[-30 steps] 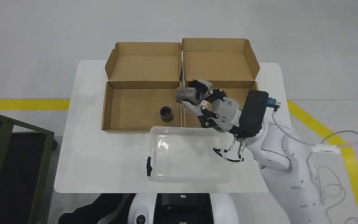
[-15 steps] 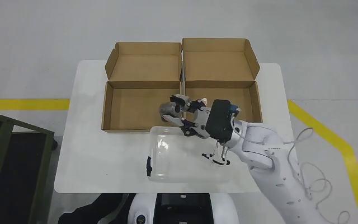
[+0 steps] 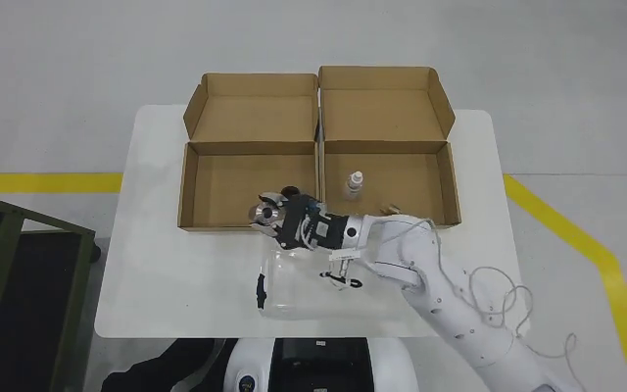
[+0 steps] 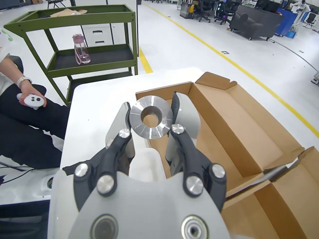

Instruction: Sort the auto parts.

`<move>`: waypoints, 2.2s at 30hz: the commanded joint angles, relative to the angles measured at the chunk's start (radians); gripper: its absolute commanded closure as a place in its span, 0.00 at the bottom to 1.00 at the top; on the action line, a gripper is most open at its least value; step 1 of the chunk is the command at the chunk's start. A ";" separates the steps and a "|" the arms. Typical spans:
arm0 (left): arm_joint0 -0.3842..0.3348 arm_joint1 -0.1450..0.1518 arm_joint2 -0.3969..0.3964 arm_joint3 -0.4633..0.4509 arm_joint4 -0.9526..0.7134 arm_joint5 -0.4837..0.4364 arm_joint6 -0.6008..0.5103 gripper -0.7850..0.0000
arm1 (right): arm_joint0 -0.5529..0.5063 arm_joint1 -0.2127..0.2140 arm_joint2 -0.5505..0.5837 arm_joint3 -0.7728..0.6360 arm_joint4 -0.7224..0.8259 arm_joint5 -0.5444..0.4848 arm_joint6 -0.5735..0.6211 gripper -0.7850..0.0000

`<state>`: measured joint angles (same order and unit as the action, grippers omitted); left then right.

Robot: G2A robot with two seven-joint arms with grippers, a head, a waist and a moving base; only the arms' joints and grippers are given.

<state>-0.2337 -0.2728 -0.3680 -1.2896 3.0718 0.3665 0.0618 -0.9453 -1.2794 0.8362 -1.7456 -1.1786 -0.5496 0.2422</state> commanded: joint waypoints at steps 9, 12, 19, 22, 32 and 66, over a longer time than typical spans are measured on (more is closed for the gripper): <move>0.000 0.000 0.000 0.000 0.000 0.000 0.000 0.00 | 0.120 -0.057 -0.136 0.166 -0.073 0.091 0.023 1.00; 0.000 0.000 0.000 0.000 0.000 0.000 0.000 0.00 | 0.156 -0.077 -0.164 0.221 -0.071 0.112 0.034 1.00; 0.000 0.000 0.000 0.000 0.000 0.000 0.000 0.00 | 0.227 -0.124 -0.221 0.341 -0.048 0.143 0.068 1.00; 0.000 0.000 0.000 0.000 0.000 0.000 0.000 0.00 | 0.258 -0.144 -0.244 0.389 -0.043 0.147 0.078 1.00; 0.000 0.000 0.000 0.000 0.000 0.000 0.000 0.00 | 0.344 -0.213 -0.308 0.539 -0.046 0.145 0.082 1.00; 0.000 0.000 0.000 0.000 0.000 0.000 0.000 0.00 | 0.429 -0.327 -0.305 0.768 -0.043 0.090 0.066 0.61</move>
<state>-0.2337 -0.2728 -0.3680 -1.2896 3.0718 0.3665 0.0618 -0.5171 -1.6067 0.5264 -0.9727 -1.2196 -0.4602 0.3092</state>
